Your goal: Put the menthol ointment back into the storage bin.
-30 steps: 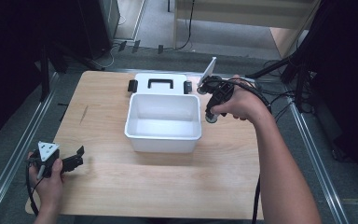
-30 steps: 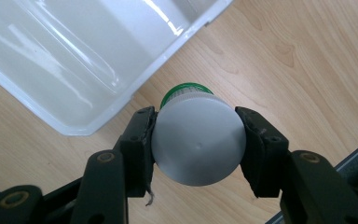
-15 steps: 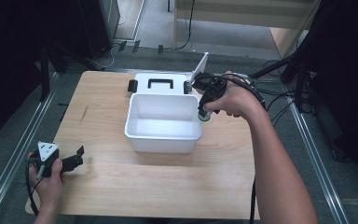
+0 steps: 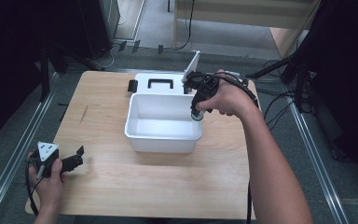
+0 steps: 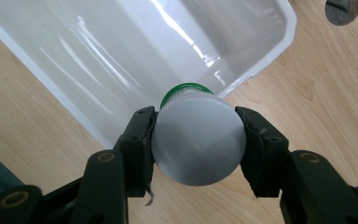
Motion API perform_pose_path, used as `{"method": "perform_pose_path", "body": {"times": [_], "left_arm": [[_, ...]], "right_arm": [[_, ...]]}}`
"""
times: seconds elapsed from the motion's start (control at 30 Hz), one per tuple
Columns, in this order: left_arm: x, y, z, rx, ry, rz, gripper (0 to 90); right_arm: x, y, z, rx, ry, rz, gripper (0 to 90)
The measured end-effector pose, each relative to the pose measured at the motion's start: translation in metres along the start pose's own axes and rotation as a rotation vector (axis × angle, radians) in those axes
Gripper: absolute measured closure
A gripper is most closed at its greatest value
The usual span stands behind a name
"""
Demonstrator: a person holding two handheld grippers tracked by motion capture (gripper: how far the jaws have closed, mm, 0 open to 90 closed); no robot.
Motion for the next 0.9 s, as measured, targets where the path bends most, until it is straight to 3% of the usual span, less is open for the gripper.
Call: {"method": "perform_pose_path", "body": {"times": [0.37,0.63,0.9], "left_arm": [[0.000,0.000,0.000,0.002,-0.001,-0.001,0.5],[0.000,0.000,0.000,0.002,-0.001,-0.001,0.5],[0.000,0.000,0.000,0.003,0.000,-0.002,0.5]], "right_arm": [[-0.011,0.009,0.007,-0.011,0.006,-0.047,51.6],[-0.016,0.015,0.015,-0.006,0.016,-0.126,51.6],[-0.018,0.014,0.026,0.006,0.015,-0.171,51.5]]}}
Point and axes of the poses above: each handheld gripper's, and its own axes: z roughly forward along the jaws, x roughly out of its underside, y roughly to its left, the point moved 5 cm from there along z, roughly forward along the jaws, and after that the axes turned 12 degrees about y, right-handed, at the moved point
